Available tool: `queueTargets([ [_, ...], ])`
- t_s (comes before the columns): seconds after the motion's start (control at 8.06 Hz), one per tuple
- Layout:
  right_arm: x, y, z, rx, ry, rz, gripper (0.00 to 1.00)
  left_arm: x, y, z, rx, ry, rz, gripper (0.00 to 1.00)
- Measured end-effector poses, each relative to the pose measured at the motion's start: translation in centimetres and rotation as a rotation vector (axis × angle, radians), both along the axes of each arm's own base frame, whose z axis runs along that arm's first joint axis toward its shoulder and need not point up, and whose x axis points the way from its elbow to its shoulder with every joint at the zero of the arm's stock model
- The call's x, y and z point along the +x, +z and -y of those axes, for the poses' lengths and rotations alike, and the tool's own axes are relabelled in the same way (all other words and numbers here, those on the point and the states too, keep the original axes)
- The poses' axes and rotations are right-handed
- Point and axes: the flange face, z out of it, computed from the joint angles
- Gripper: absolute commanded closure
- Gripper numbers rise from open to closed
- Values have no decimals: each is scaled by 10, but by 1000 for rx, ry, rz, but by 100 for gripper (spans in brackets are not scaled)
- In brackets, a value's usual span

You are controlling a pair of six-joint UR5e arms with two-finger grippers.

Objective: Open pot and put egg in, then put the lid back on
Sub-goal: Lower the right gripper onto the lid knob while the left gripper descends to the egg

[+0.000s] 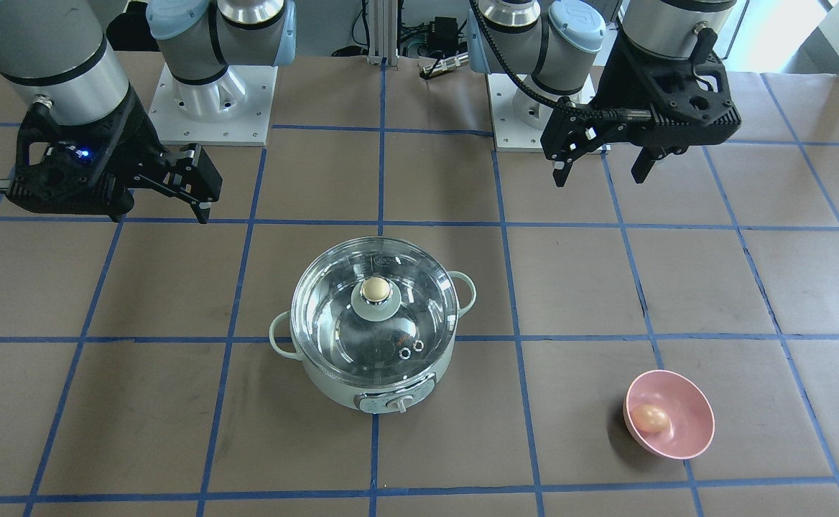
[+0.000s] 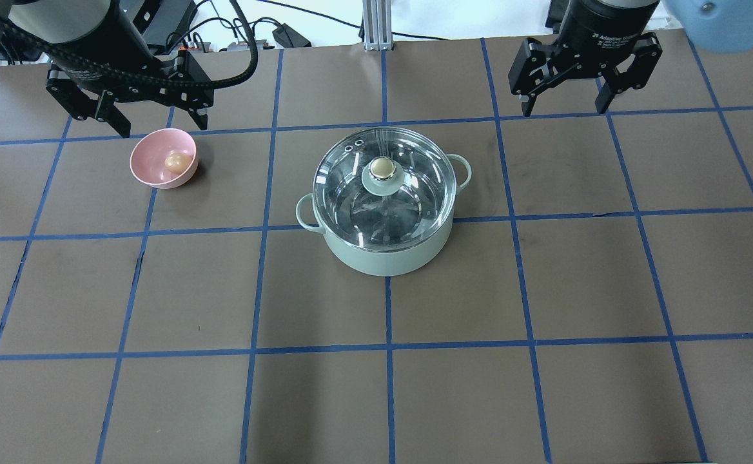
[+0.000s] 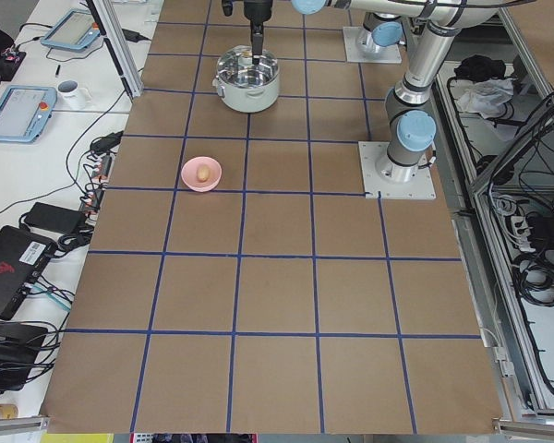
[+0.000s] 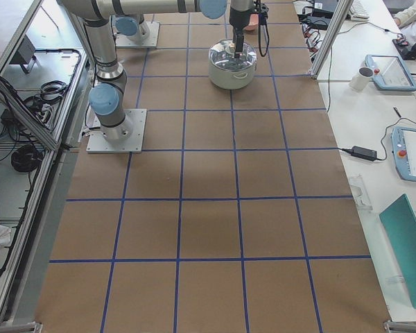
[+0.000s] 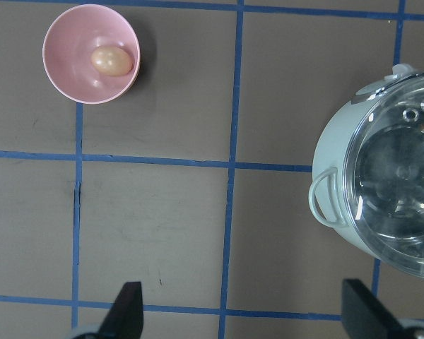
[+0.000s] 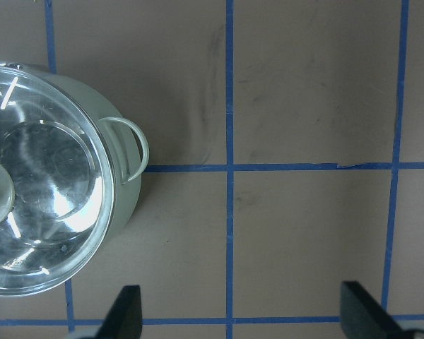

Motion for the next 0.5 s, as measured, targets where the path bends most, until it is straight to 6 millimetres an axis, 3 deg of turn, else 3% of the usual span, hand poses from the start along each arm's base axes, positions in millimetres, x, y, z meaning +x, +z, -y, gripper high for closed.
queueTargets([
  [0.25, -2, -1, 0, 1, 5, 0, 0, 1, 0, 0, -1, -1, 0, 0],
  [0.5, -2, -6, 1, 2, 18, 4, 0, 16, -8, 10, 13, 25, -8, 0],
])
